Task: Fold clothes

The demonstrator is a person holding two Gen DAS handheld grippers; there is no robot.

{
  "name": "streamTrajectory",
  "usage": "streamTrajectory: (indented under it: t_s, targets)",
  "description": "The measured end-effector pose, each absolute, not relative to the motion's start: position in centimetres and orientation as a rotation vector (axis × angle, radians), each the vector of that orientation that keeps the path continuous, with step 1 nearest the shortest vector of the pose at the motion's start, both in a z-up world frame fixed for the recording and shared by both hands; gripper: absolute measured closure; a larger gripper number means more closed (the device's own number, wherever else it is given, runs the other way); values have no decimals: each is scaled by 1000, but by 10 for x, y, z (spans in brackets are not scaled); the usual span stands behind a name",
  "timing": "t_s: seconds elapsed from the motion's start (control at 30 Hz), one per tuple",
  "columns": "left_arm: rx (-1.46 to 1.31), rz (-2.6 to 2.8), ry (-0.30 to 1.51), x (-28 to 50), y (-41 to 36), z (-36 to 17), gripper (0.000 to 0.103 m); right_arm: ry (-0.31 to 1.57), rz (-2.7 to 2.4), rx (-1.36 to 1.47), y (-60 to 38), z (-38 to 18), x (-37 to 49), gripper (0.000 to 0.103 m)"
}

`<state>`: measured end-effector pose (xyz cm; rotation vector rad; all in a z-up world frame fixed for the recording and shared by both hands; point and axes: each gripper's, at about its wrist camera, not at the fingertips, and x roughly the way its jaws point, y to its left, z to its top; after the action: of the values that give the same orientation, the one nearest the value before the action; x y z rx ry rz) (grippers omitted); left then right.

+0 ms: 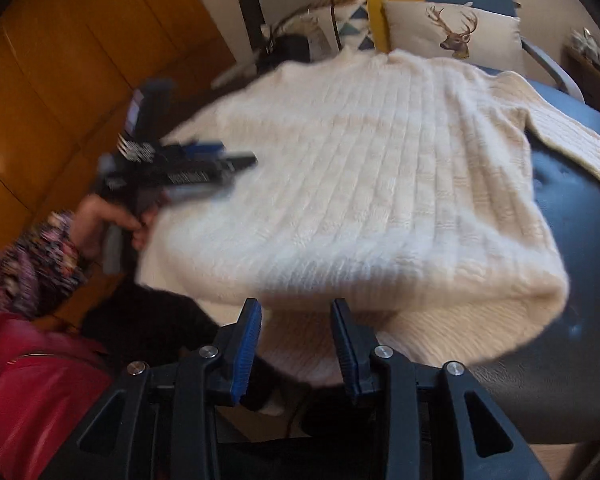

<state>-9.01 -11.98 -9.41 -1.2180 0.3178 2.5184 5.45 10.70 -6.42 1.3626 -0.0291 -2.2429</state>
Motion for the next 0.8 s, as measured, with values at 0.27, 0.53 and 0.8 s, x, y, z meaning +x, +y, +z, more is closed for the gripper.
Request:
streamTrajectory:
  t_s: [0.27, 0.53, 0.8]
  targets:
    - [-1201, 2536, 313, -98, -151, -99, 2, 370, -2474, 1862, 172, -84, 86, 69]
    - [-1206, 2526, 322, -98, -150, -98, 2, -183, -2512, 1646, 203, -53, 116, 67]
    - [-1197, 2532, 377, -92, -154, -97, 2, 99, -2408, 1468, 111, -63, 83, 67]
